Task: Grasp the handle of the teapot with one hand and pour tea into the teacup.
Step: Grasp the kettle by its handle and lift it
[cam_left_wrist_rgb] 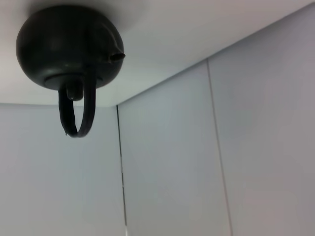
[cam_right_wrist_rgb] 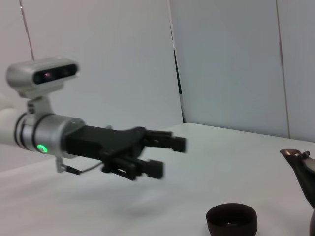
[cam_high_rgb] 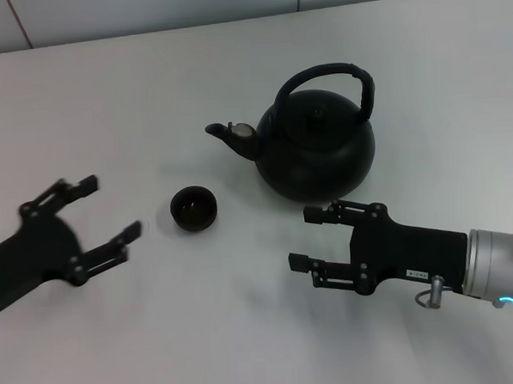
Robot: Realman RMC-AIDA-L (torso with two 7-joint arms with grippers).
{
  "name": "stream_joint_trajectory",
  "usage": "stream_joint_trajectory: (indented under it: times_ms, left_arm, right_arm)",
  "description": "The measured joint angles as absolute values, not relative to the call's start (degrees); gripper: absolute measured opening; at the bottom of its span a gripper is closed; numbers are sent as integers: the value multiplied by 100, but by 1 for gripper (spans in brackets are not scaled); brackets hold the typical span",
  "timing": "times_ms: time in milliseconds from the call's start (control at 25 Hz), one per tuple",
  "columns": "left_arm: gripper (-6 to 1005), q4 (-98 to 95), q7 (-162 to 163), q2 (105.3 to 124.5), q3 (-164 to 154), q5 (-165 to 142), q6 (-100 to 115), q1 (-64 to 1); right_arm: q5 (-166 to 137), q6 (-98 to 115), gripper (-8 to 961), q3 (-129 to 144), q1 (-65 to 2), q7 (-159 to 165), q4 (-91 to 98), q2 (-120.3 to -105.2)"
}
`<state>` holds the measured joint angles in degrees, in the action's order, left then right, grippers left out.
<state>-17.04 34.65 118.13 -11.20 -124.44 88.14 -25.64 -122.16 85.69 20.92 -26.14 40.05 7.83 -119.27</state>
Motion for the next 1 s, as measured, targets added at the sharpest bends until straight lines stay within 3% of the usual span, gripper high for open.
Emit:
stream_joint_trajectory:
  times_ms: [160,360,480,1000]
  left_arm:
    - [865,-2073,3551,11762,-1012,-12439,9357,-2258]
    - [865,-2148,3599,11495,-996,-12434,9904,-1970]
    - [865,-2134,3668,11436,-981,-12434,10007,-1943]
    - [864,-2222,3753,11374,-1375,-12513,10096,-1898]
  right_arm:
    - [-12216,8569,722,2090,-2638,4016,784,-11926]
    - [-12216,8569,722,2074,-2644,4019,792,-11920]
    - [-12216,8569,722,2073,-2646,4020,792,-11918]
    - [-12217,8572,723,2021,-2597,4007,791,-11925]
